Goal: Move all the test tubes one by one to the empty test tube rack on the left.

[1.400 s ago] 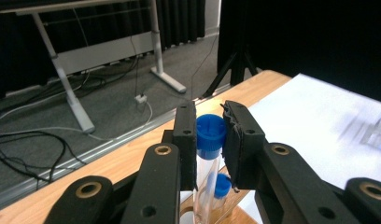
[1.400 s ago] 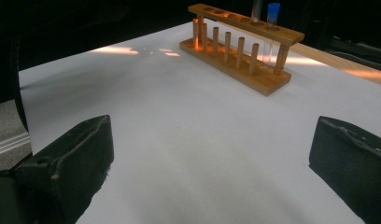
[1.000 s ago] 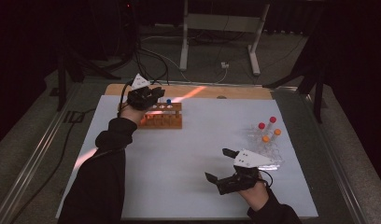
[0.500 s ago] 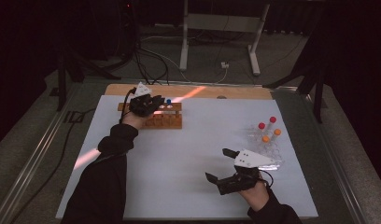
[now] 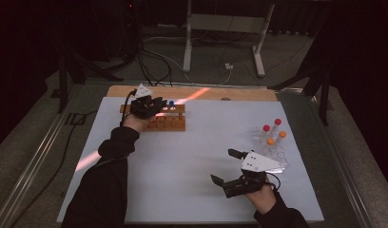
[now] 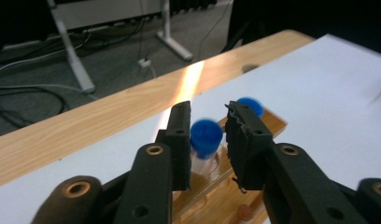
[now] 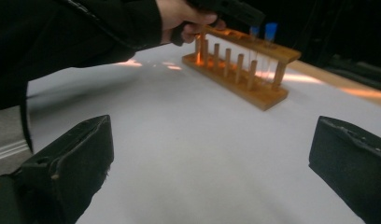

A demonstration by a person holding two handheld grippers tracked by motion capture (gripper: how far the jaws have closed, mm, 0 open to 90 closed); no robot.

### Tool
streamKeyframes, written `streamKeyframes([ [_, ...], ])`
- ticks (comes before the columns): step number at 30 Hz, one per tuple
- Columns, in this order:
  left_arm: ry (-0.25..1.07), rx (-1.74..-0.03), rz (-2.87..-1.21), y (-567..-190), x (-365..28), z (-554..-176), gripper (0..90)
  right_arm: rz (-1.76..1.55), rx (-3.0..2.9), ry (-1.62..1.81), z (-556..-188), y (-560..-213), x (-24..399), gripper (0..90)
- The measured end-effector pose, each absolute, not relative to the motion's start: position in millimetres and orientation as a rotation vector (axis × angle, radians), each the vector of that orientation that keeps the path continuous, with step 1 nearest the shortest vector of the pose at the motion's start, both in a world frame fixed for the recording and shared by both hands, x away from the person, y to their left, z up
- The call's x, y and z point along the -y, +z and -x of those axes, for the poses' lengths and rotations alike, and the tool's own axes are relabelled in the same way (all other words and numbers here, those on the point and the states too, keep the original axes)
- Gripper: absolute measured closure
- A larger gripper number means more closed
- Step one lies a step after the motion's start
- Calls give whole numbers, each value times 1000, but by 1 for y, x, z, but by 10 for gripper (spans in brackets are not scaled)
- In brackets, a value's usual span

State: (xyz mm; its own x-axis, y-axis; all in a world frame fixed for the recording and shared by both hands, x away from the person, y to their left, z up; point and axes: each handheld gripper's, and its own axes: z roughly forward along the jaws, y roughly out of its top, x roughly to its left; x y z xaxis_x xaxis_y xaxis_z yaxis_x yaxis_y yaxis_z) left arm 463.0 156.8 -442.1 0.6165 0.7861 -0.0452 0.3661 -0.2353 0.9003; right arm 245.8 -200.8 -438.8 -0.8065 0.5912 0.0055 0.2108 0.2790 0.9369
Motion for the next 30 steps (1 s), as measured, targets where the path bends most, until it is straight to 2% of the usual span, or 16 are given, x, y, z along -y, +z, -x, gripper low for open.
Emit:
streamKeyframes([
  [4,482,-873,-1795,-430,-164,-450,585,-728,-2183,1538,-247,-434,207,0],
  [10,447,-818,-1768,-417,-165,-425,363,-795,-2142,1511,-251,-420,228,0],
  [14,410,-776,-1753,-411,-164,-405,183,-865,-2089,1474,-255,-410,251,0],
  [17,384,-744,-1760,-410,-162,-389,98,-926,-2041,1445,-258,-406,270,0],
  [20,366,-700,-1781,-409,-160,-372,34,-982,-1998,1382,-260,-407,286,0],
  [27,302,-637,-1797,-411,-158,-338,24,-1107,-1954,1336,-264,-418,313,4],
  [30,282,-609,-1805,-415,-155,-325,24,-1170,-1941,1306,-267,-428,321,66],
])
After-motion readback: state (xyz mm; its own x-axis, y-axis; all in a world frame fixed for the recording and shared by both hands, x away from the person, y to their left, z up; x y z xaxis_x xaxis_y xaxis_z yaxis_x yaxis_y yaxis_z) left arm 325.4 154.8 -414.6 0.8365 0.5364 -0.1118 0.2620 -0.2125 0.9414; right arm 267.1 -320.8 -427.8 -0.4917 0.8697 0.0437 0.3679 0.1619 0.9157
